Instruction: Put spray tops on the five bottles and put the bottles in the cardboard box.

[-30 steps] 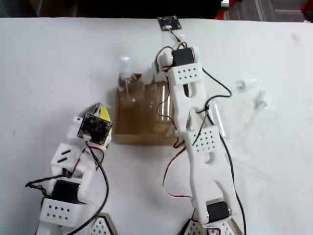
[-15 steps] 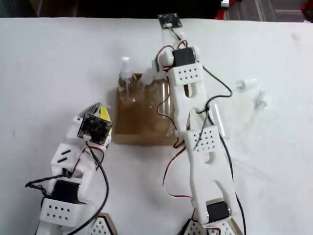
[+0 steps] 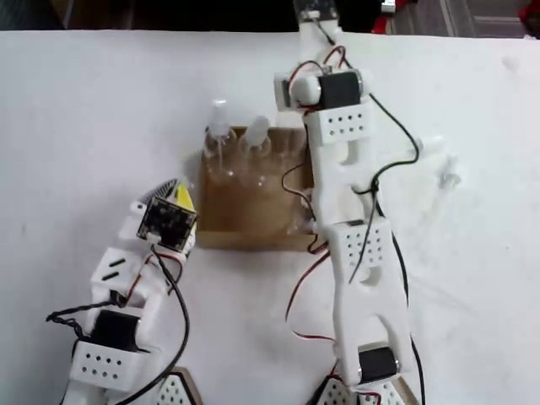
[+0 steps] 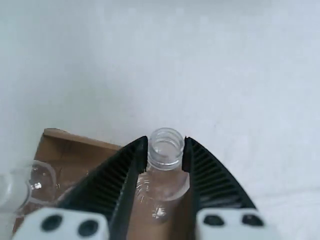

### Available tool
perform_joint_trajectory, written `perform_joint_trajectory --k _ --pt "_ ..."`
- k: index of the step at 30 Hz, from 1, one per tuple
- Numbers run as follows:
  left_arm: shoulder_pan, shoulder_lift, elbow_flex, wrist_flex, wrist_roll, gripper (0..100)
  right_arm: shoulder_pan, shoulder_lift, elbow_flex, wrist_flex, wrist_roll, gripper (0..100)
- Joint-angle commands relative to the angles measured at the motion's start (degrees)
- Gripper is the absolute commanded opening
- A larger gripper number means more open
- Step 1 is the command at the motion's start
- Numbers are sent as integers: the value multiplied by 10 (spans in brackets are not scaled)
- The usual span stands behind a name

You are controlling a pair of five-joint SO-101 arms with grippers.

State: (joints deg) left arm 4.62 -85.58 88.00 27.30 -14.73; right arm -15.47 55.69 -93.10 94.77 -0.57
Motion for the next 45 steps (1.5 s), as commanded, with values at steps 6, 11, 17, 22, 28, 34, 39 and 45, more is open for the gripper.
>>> perform_joint_trajectory --k 6,11,17,22,28,34,39,45 --pt "10 -12 -3 -14 4 24 7 -107 -23 32 1 26" --pt "10 -12 -3 -14 4 24 17 -102 -23 36 2 22" --pt "10 -12 -3 -14 4 24 15 -142 -23 39 2 21" --pt "10 -12 -3 -14 4 24 11 -214 -17 45 2 20" --pt "10 -12 -3 -15 4 24 4 -292 69 48 -2 20" --pt "10 -12 -3 -15 4 24 -6 -450 309 36 -4 23" --pt "17 -12 -2 -15 3 24 20 -529 468 -65 -4 24" --pt "24 -12 -1 -13 1 24 36 -578 728 -265 -3 25"
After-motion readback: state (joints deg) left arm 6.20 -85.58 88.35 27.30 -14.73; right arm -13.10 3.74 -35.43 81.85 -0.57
